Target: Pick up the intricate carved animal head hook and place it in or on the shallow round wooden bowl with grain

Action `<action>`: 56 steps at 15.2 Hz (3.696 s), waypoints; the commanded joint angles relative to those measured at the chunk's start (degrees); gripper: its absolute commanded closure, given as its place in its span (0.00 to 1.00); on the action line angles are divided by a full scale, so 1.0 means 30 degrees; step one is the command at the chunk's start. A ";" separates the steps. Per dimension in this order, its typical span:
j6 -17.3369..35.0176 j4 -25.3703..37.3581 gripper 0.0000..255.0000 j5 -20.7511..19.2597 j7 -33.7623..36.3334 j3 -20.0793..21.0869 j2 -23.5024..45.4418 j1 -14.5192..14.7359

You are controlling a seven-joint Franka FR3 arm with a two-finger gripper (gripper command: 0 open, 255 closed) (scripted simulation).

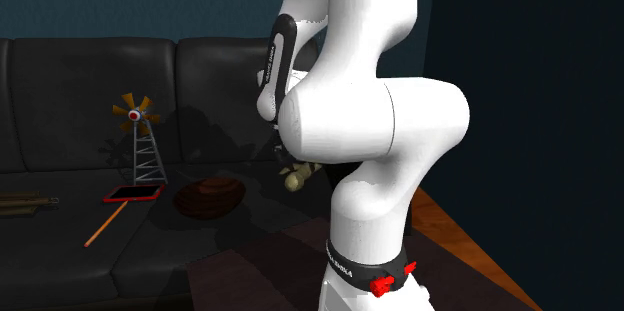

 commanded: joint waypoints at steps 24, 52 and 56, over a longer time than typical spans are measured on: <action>-0.5015 -0.0412 1.00 0.4997 -0.2491 0.2063 -0.5618 0.0974; -0.5717 0.1475 1.00 0.4756 0.6763 0.6572 -0.1807 0.5350; -0.4928 0.1458 1.00 0.3813 0.7568 0.6327 -0.0779 0.5459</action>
